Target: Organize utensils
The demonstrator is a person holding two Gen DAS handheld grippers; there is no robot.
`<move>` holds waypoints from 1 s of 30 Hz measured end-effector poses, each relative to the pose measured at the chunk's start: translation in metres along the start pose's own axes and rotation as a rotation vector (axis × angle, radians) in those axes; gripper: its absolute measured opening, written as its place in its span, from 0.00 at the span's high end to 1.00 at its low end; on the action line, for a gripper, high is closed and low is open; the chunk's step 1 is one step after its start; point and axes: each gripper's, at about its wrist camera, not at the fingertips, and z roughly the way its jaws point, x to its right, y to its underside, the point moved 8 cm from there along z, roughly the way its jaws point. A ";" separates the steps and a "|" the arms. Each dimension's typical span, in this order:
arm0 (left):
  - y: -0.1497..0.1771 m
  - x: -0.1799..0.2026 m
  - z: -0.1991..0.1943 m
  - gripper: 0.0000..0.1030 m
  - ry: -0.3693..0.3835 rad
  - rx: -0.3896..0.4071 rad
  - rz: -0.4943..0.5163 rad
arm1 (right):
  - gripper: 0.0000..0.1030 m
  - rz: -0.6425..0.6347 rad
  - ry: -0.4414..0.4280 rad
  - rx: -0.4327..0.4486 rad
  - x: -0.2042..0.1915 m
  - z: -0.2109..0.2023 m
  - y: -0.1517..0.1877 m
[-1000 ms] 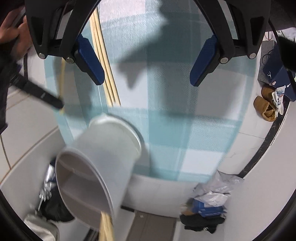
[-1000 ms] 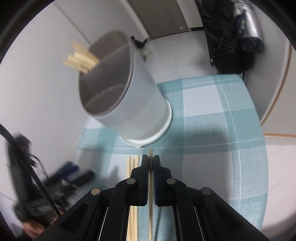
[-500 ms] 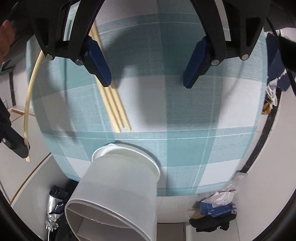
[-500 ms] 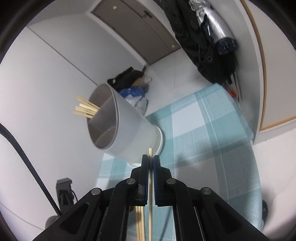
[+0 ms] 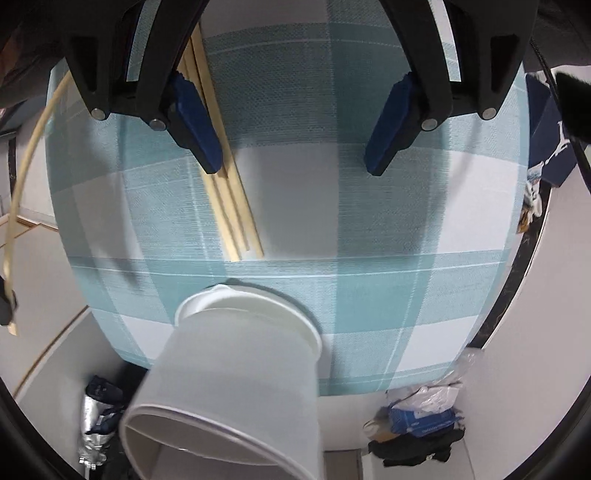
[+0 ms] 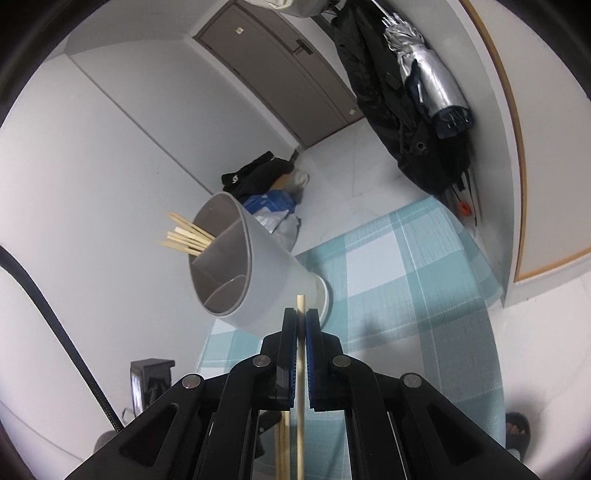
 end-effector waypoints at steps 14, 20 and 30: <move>-0.022 -0.001 0.008 0.57 -0.037 -0.035 0.013 | 0.96 -0.037 0.003 0.039 -0.009 -0.008 -0.006; -0.030 -0.002 0.011 0.96 0.010 -0.033 -0.053 | 0.96 -0.060 -0.010 0.047 -0.015 -0.011 -0.007; -0.041 -0.011 -0.016 0.99 0.109 0.074 -0.149 | 0.96 -0.155 -0.004 0.086 -0.034 -0.011 -0.005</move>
